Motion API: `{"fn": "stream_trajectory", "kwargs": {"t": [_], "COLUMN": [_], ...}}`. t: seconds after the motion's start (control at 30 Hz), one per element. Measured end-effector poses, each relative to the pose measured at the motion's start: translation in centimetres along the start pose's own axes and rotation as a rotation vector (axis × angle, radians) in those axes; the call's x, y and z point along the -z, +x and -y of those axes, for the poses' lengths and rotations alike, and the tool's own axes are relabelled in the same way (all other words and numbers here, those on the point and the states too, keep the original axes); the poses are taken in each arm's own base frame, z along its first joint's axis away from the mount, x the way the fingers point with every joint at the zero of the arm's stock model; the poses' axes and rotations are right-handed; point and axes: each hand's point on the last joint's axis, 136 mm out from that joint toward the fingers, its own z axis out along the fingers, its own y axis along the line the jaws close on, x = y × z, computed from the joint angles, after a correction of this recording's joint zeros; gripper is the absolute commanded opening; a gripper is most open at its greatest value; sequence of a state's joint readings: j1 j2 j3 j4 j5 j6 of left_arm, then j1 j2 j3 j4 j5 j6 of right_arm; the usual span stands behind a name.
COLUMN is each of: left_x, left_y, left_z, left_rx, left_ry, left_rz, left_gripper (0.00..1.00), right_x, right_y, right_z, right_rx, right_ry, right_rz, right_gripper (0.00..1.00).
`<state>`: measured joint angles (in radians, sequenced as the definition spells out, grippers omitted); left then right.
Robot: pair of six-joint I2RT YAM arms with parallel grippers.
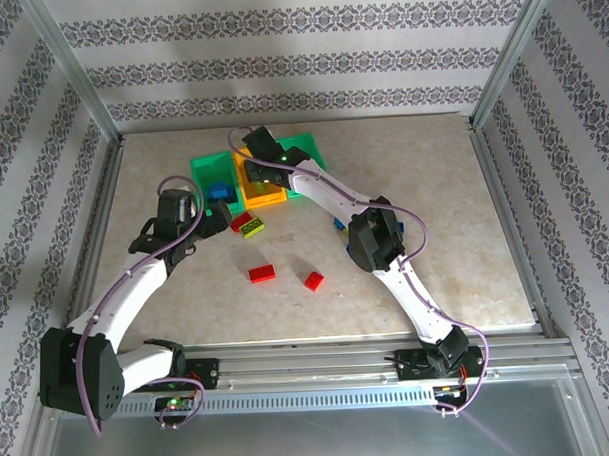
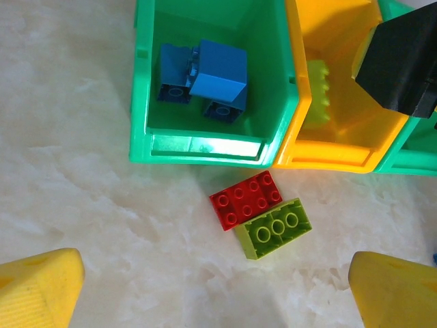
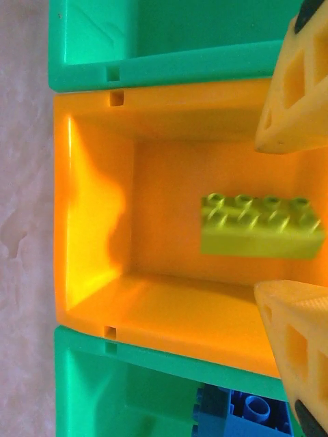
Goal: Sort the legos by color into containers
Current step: Place the lego in the container, then pick up the lego from the center of the table.
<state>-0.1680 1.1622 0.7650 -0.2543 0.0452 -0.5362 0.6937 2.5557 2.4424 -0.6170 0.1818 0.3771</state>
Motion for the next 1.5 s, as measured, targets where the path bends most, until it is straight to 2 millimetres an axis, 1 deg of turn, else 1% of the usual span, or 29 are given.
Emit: {"fn": "stream_trajectory", "kwargs": {"t": [0.1,0.23,0.3,0.37,0.43,0.53,0.67,0.7,0.77,0.83,0.87,1.03,1.13,1.2,1.3,1.4,1.5], "left_x": [0.0,0.0,0.0,0.0,0.0,0.0,-0.3,-0.5,-1.0,-1.5,-1.8,-3.3,-4.6,-5.5,-6.8,-7.8,-8.5], "left_y": [0.0,0.1,0.2,0.3,0.3,0.5,1.7,2.2,3.5,4.6,5.2,7.8,9.1,9.5,9.8,10.0,10.2], "left_z": [0.1,0.2,0.3,0.5,0.6,0.7,0.9,0.9,1.0,1.2,1.4,2.3,2.4,2.5,2.8,2.8,3.0], "left_rx": [0.000,0.000,0.000,0.000,-0.001,-0.001,0.008,0.012,0.016,0.016,0.014,0.006,0.011,0.017,0.028,0.045,0.058], "left_ry": [0.004,0.010,0.017,0.027,0.033,0.037,0.033,0.030,0.013,-0.005,-0.014,-0.047,-0.068,-0.083,-0.094,-0.112,-0.128], "left_rz": [-0.002,-0.006,-0.010,-0.016,-0.019,-0.024,-0.046,-0.057,-0.083,-0.105,-0.117,-0.172,-0.212,-0.236,-0.255,-0.268,-0.272], "left_gripper": [1.00,1.00,1.00,1.00,1.00,1.00,1.00,1.00,1.00,1.00,1.00,1.00,1.00,1.00,1.00,1.00,1.00], "right_x": [0.0,0.2,0.7,1.5,2.8,5.5,9.4,10.2,11.9,12.9,13.4,14.9,15.8,16.7,18.0,19.4,20.2], "right_y": [0.0,0.0,0.0,-0.3,-0.6,-1.0,-1.1,-0.7,0.6,2.0,2.9,7.0,9.4,10.8,12.0,12.9,13.8], "right_z": [-0.1,-0.2,-0.2,0.0,0.2,0.8,2.1,2.5,3.7,4.8,5.7,9.2,11.5,12.9,14.2,15.1,15.7], "right_rx": [0.009,0.017,0.021,0.020,0.017,0.005,-0.026,-0.038,-0.061,-0.085,-0.098,-0.147,-0.179,-0.200,-0.226,-0.255,-0.282], "right_ry": [-0.002,-0.002,-0.002,0.001,0.006,0.015,0.029,0.037,0.056,0.074,0.089,0.160,0.203,0.227,0.247,0.258,0.268], "right_rz": [0.000,0.000,-0.001,0.003,0.006,0.018,0.051,0.053,0.050,0.045,0.039,-0.005,-0.032,-0.046,-0.045,-0.033,-0.026], "right_gripper": [0.54,0.60,0.61,0.63,0.65,0.70,0.84,0.87,0.98,0.98,0.98,0.98,0.98,0.98,0.98,0.98,0.98]}}
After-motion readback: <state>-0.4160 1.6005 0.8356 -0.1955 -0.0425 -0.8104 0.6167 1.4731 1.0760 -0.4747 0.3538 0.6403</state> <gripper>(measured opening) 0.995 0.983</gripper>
